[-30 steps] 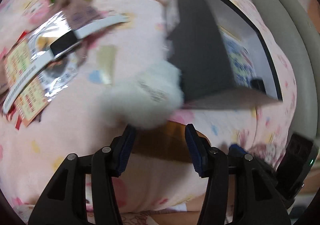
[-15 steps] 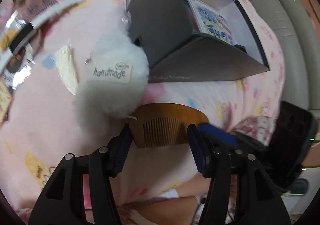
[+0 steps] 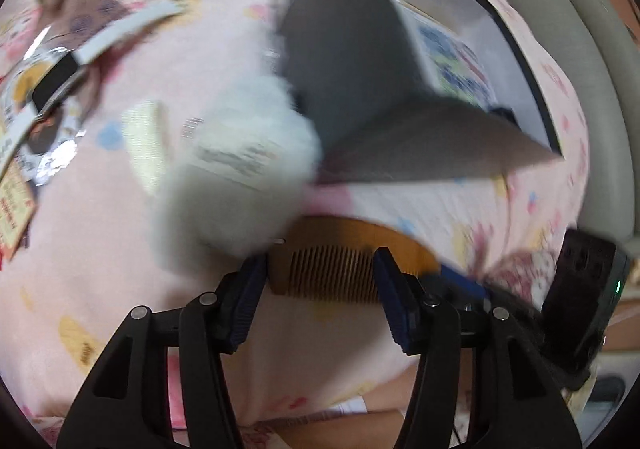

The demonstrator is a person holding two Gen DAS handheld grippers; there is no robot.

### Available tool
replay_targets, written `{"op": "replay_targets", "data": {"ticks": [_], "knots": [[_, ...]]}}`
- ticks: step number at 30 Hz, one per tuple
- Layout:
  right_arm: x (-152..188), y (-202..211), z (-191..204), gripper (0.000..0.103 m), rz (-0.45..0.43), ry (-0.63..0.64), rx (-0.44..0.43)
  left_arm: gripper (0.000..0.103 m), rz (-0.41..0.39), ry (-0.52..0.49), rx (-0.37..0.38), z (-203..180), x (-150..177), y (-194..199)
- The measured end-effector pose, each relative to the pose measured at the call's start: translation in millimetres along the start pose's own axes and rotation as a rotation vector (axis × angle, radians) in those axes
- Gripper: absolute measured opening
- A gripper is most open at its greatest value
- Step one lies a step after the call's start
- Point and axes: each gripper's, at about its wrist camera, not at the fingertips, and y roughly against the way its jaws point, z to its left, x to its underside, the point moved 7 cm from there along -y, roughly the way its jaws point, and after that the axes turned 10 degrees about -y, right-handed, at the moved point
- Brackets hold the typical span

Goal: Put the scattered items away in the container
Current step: 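Lift the wooden comb with the left tool and carry it over the black box, then lower the wooden comb into the black box and open the left tool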

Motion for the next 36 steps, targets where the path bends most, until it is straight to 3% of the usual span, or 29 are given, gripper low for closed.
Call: {"op": "replay_targets", "data": {"ticks": [4, 8, 15, 19, 21, 24, 28, 32, 36], "knots": [[-13.5, 25.6, -8.8, 0.02, -0.08, -0.016, -0.001, 0.055, -0.003, -0.045, 0.075, -16.7, 4.3, 0.8], [-13.6, 24.5, -23.7, 0.02, -0.072, -0.048, 0.019, 0.055, -0.041, 0.033, -0.038, 0.1, -3.6, 1.7], [-16.5, 7.8, -25.8, 0.022, -0.021, -0.093, -0.035, 0.055, -0.032, 0.06, -0.055, 5.8, -6.8, -11.1], [-16.9, 13.7, -13.9, 0.021, -0.041, -0.042, -0.036, 0.045, -0.058, -0.002, -0.067, -7.7, -6.9, -8.2], [-16.0, 31.2, -6.8, 0.021, -0.084, 0.017, -0.005, 0.045, -0.11, -0.026, -0.003, -19.6, -3.7, 8.1], [-18.8, 62.0, 0.0, 0.021, -0.127, 0.028, -0.048, 0.045, -0.186, -0.045, 0.071, -34.5, -2.1, 37.3], [-31.9, 113.7, 14.3, 0.021, -0.218, 0.082, -0.074, 0.045, -0.279, -0.105, 0.12, -71.5, -22.5, 65.2], [-69.3, 154.3, 28.6, 0.021, -0.33, 0.155, -0.073, 0.045, -0.354, -0.196, 0.107, -109.1, -72.4, 93.4], [-117.0, 163.6, 28.3, 0.019, -0.384, 0.168, -0.056, 0.045, -0.377, -0.221, 0.07, -121.1, -125.9, 104.8]]}}
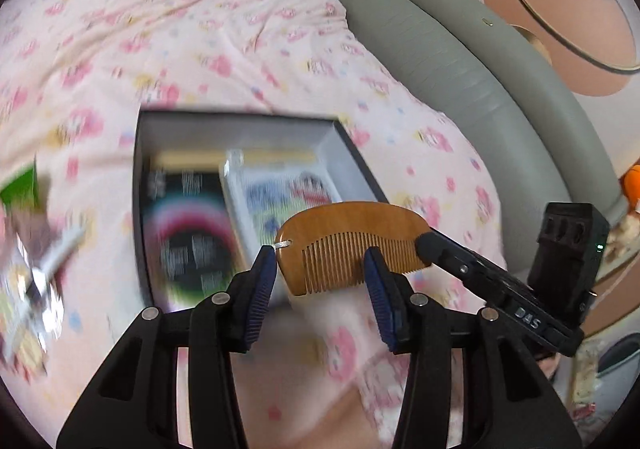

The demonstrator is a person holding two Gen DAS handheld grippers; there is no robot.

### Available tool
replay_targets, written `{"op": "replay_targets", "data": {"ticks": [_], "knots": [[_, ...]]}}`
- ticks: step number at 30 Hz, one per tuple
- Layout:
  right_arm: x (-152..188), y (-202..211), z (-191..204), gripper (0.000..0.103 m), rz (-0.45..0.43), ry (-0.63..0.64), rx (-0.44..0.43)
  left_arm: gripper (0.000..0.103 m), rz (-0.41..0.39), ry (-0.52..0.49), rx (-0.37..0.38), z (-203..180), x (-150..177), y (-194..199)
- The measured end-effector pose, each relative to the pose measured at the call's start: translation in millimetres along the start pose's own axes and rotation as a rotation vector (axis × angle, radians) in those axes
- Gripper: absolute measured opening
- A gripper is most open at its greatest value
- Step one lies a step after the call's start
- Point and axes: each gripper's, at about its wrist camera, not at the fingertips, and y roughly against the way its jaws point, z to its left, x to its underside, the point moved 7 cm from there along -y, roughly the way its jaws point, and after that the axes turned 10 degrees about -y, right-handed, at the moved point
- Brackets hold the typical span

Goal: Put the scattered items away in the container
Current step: 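Lower the wooden comb into the black box and open the left tool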

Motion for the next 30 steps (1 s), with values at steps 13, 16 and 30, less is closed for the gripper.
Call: {"op": "replay_targets", "data": {"ticks": [13, 16, 30], "knots": [[-34.0, -108.0, -71.0, 0.019, 0.164, 0.042, 0.204, 0.045, 0.274, 0.076, -0.053, 57.5, -11.7, -137.6], [-24.0, -113.9, -74.1, 0.019, 0.168, 0.099, 0.275, 0.045, 0.313, 0.086, -0.037, 59.2, -3.8, -147.9], [-39.8, -117.5, -63.5, 0.019, 0.132, 0.091, 0.265, 0.045, 0.297, 0.146, -0.029, 67.4, -10.2, -155.2]]}}
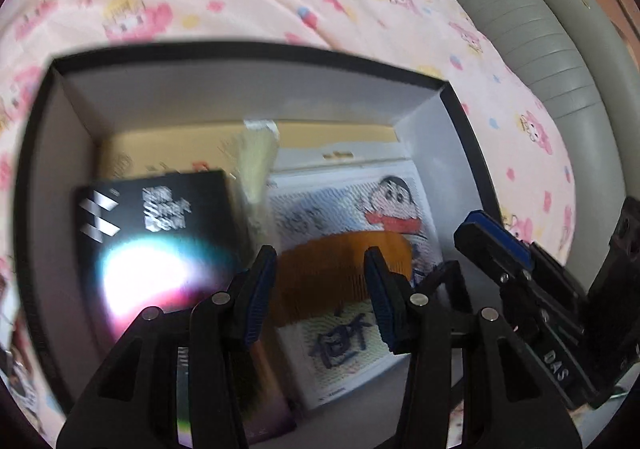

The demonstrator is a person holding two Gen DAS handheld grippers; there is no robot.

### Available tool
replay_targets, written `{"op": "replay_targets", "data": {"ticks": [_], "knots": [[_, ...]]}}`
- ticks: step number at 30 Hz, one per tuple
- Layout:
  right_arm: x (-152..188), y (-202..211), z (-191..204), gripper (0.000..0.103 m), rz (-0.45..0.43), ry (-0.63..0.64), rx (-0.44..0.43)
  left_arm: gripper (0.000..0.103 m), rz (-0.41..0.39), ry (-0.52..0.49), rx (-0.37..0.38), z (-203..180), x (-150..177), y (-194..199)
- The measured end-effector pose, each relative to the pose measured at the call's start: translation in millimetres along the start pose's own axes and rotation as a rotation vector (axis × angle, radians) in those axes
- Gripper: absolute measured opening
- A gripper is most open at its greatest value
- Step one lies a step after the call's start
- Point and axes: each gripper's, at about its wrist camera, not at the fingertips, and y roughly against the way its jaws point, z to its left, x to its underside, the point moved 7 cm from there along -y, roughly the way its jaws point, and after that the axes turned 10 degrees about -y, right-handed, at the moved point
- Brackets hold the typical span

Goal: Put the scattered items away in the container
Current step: 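Lower the wooden comb into the black box and open the left tool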

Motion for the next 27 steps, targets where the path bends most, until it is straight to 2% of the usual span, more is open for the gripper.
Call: {"op": "replay_targets", "data": {"ticks": [3, 5, 7, 10, 11, 14, 16, 19, 23, 25, 27], "knots": [[4.0, 5.2, -7.6, 0.019, -0.018, -0.035, 0.008, 0.045, 0.038, -0.031, 0.04, -11.9, 4.1, -12.7], [3.0, 8.6, -15.2, 0.019, -0.036, -0.06, 0.016, 0.045, 0.035, -0.036, 0.063, -17.6, 5.3, -11.8], [3.4, 14.3, -22.1, 0.019, -0.06, -0.077, 0.027, 0.045, -0.006, -0.026, 0.018, -12.4, 5.1, -0.3], [2.3, 21.5, -29.0, 0.019, -0.09, -0.091, 0.042, 0.055, -0.035, 0.024, -0.089, 5.3, 10.7, 15.4], [1.4, 23.9, -29.6, 0.019, -0.101, -0.098, 0.04, 0.056, -0.031, 0.048, -0.098, 11.0, 14.1, 16.6], [-5.1, 32.4, -34.1, 0.019, -0.139, -0.122, 0.033, 0.055, 0.002, 0.07, -0.031, 11.6, 20.2, 6.5], [-9.4, 40.2, -41.8, 0.019, -0.173, -0.15, 0.028, 0.055, 0.006, 0.07, -0.017, 7.9, 22.0, 1.1], [-13.1, 43.7, -54.3, 0.019, -0.186, -0.183, 0.038, 0.057, 0.024, 0.065, -0.025, -0.2, 22.8, -8.9], [-11.2, 38.4, -65.5, 0.019, -0.179, -0.194, 0.096, 0.058, 0.02, 0.035, -0.092, -8.2, 16.8, -10.5], [-10.5, 36.2, -68.9, 0.019, -0.178, -0.202, 0.117, 0.058, 0.005, 0.012, -0.061, -17.3, 15.6, -6.5], [-9.1, 34.2, -71.9, 0.019, -0.166, -0.222, 0.109, 0.058, -0.008, 0.005, -0.065, -21.4, 16.8, -1.8]]}}
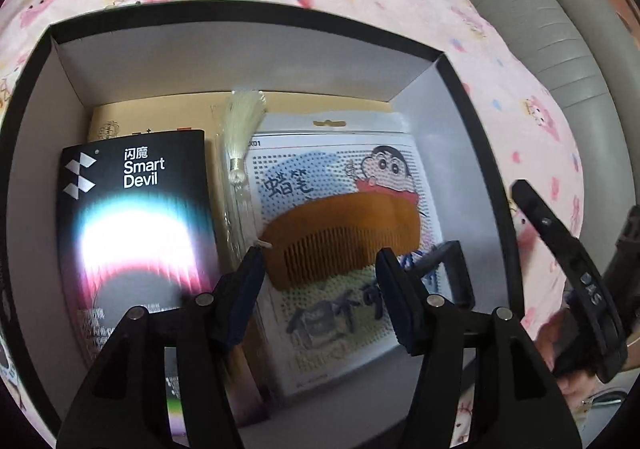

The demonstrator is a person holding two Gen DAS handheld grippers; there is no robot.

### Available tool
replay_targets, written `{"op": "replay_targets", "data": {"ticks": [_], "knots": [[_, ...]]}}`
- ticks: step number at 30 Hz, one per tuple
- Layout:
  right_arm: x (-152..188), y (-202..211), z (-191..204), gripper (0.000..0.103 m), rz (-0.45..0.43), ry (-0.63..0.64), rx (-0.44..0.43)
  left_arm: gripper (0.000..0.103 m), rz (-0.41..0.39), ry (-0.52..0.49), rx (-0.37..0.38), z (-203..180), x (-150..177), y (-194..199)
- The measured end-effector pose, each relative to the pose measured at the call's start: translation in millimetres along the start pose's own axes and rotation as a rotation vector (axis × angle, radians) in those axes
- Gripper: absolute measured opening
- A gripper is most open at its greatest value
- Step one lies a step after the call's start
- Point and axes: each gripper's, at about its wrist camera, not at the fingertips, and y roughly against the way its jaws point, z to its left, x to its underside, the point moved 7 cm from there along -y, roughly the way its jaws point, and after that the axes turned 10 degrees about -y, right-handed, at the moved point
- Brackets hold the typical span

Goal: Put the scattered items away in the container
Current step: 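Lower the wooden comb into the black box and open the left tool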

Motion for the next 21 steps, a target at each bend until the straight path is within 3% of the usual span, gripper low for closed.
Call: {"op": "replay_targets", "data": {"ticks": [3, 5, 9, 10, 14, 16, 21], "knots": [[4.1, -2.9, -3.2, 0.019, 0.024, -0.019, -0.008, 0.058, 0.015, -0.001, 0.009, 0.0, -1.4, -5.0], [7.4, -6.1, -2.6, 0.019, 0.038, -0.018, -0.009, 0.058, 0.032, 0.038, 0.049, 1.2, -1.6, -14.0], [15.0, -10.9, 2.0, 0.019, 0.054, 0.002, 0.003, 0.058, 0.043, 0.027, 0.173, -19.2, -4.6, -17.0], [15.9, -9.7, 3.4, 0.019, 0.052, 0.005, 0.002, 0.058, 0.033, 0.024, 0.178, -20.7, -4.8, -14.2], [15.0, 5.0, 13.0, 0.019, 0.005, 0.043, 0.024, 0.058, -0.015, 0.028, 0.074, -6.8, -10.9, -9.2], [12.4, 16.6, 19.4, 0.019, -0.039, 0.06, 0.03, 0.058, 0.008, 0.058, 0.057, -1.8, -11.0, -15.9], [20.7, 9.4, 19.2, 0.02, -0.02, 0.094, 0.063, 0.059, 0.026, 0.091, 0.127, -22.8, -18.6, -31.0]]}}
